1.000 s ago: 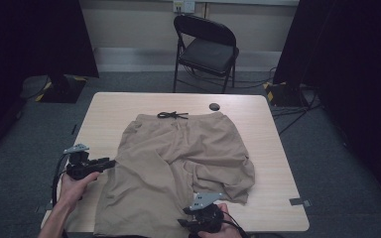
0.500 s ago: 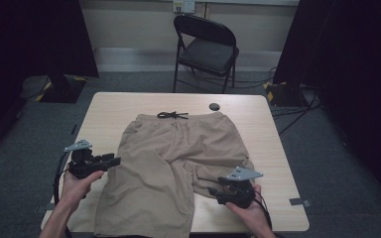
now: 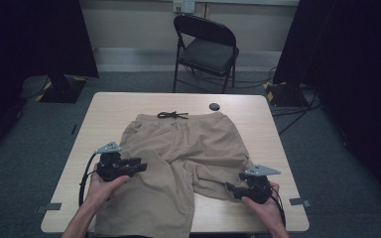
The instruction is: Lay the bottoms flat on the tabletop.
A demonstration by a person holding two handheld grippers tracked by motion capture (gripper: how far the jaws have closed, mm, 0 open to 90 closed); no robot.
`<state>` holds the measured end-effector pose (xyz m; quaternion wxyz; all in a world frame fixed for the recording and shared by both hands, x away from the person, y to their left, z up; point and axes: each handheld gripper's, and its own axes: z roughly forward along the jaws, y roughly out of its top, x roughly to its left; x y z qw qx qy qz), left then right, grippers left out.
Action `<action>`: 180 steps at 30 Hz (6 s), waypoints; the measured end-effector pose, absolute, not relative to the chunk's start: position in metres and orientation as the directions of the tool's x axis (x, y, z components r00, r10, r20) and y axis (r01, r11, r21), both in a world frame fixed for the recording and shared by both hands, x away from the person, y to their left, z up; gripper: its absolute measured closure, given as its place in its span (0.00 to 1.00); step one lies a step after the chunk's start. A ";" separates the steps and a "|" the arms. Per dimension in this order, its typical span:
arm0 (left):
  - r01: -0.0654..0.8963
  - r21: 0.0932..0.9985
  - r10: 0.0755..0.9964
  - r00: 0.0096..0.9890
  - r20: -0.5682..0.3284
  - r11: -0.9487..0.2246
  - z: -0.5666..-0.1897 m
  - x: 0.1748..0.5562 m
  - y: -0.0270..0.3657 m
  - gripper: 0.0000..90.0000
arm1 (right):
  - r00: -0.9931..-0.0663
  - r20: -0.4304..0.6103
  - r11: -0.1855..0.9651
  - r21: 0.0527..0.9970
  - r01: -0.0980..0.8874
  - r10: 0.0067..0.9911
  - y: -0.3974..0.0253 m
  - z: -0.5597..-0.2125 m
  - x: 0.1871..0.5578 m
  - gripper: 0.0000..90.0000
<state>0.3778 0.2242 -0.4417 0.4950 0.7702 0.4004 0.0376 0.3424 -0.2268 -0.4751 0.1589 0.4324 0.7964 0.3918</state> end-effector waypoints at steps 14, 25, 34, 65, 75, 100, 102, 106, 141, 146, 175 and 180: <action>0.567 0.783 0.575 0.740 -0.349 -0.254 -0.448 0.377 0.178 0.60 | -0.588 0.102 0.333 0.740 0.584 0.802 -0.224 -0.490 0.350 0.80; 0.556 0.786 0.556 0.757 -0.344 -0.270 -0.447 0.375 0.168 0.59 | -0.682 0.184 0.251 0.837 0.486 0.708 -0.189 -0.433 0.371 0.93; 0.552 0.801 0.564 0.747 -0.352 -0.231 -0.447 0.375 0.179 0.57 | -0.807 0.151 0.303 0.874 0.379 0.571 -0.104 -0.381 0.401 0.92; 0.621 0.764 0.636 0.664 -0.394 -0.174 -0.475 0.378 0.208 0.58 | -0.721 0.193 0.304 0.812 0.498 0.666 -0.122 -0.421 0.424 0.51; 0.622 0.765 0.635 0.662 -0.399 -0.168 -0.477 0.383 0.196 0.47 | -0.695 0.263 0.286 0.773 0.567 0.669 -0.119 -0.468 0.409 0.51; 0.574 0.818 0.675 0.619 -0.401 -0.041 -0.444 0.407 0.241 0.99 | -0.863 0.247 0.420 0.793 0.442 0.441 -0.070 -0.478 0.332 0.99; 0.585 0.810 0.684 0.607 -0.405 -0.040 -0.446 0.408 0.244 0.99 | -0.863 0.242 0.441 0.779 0.445 0.444 -0.068 -0.485 0.330 0.92; 0.608 0.793 0.689 0.593 -0.416 -0.044 -0.456 0.410 0.247 0.99 | -0.855 0.248 0.409 0.795 0.448 0.456 -0.075 -0.480 0.334 0.71; 0.614 0.789 0.681 0.590 -0.433 -0.030 -0.457 0.402 0.251 0.72 | -0.879 0.269 0.467 0.765 0.443 0.393 -0.015 -0.487 0.339 0.75; 0.598 0.798 0.691 0.610 -0.389 -0.078 -0.452 0.392 0.252 0.54 | -0.875 0.268 0.422 0.794 0.437 0.403 -0.034 -0.472 0.341 0.71; 0.605 0.790 0.596 0.673 -0.438 -0.102 -0.466 0.379 0.243 0.94 | -0.844 0.230 0.426 0.781 0.457 0.484 -0.056 -0.480 0.345 0.75; 0.568 0.817 0.565 0.708 -0.424 -0.099 -0.446 0.380 0.232 0.95 | -0.831 0.213 0.379 0.813 0.442 0.513 -0.063 -0.466 0.353 0.71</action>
